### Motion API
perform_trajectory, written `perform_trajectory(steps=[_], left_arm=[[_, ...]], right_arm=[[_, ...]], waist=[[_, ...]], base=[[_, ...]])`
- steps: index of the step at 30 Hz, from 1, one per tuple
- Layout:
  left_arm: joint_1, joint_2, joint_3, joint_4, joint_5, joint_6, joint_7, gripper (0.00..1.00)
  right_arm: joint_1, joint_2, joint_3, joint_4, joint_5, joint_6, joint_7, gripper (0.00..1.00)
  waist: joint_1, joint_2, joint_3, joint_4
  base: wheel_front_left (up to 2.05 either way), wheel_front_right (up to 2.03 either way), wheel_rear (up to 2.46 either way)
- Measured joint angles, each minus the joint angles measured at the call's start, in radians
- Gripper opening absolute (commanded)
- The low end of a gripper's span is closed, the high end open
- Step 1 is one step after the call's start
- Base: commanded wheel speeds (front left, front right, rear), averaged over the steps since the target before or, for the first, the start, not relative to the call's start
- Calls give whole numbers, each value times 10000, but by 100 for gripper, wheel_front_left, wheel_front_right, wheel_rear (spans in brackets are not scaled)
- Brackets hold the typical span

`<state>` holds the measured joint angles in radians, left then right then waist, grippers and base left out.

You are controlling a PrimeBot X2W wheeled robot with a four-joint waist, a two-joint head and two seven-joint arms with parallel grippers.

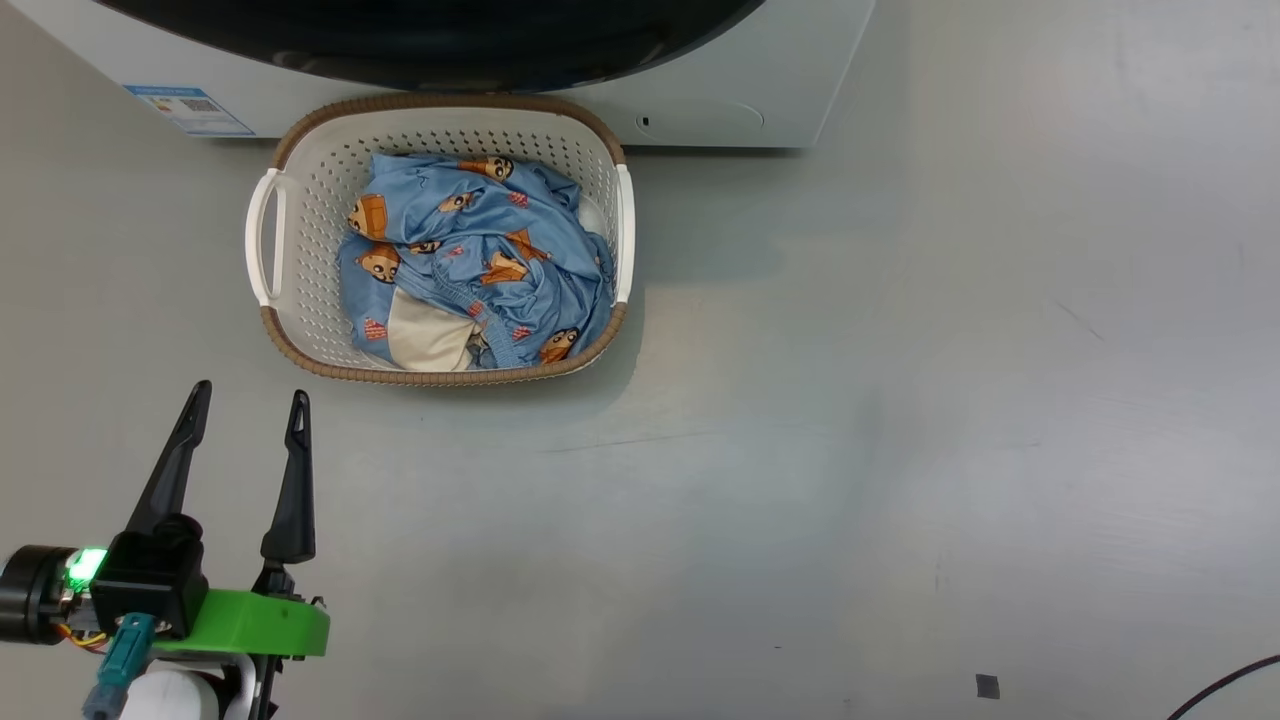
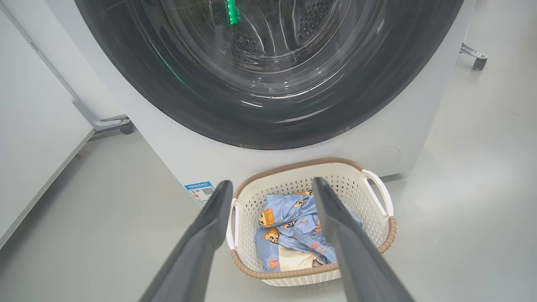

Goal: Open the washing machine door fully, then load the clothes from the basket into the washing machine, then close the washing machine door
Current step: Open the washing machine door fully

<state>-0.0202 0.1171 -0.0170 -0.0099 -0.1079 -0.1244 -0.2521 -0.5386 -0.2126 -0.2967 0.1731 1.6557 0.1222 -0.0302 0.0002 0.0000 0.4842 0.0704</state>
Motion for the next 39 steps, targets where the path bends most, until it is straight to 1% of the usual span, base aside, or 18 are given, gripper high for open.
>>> perform_trajectory(steps=[11, 21, 25, 39], left_arm=[[-72, 48, 33, -77, -69, -2, 0, 100], [-155, 6, -105, -144, -86, -31, 0, 100], [-240, -33, -178, -140, -88, -35, -2, 100], [-442, -209, -127, -98, -280, -38, -2, 100]], right_arm=[[-1162, -318, 953, 276, -56, 0, 1212, 0], [-2154, -631, 1929, 493, -533, 0, 2194, 0], [-2434, -713, 2163, 593, -627, 0, 2410, 0], [-3837, -673, 3156, 928, -842, 0, 3244, 0]], waist=[[0, 0, 676, 206], [0, 0, 1149, 442], [0, 0, 1247, 548], [-1, 0, 1575, 1081]], base=[[0, 0, 0], [0, 0, 0], [0, 0, 0], [0, 0, 0]])
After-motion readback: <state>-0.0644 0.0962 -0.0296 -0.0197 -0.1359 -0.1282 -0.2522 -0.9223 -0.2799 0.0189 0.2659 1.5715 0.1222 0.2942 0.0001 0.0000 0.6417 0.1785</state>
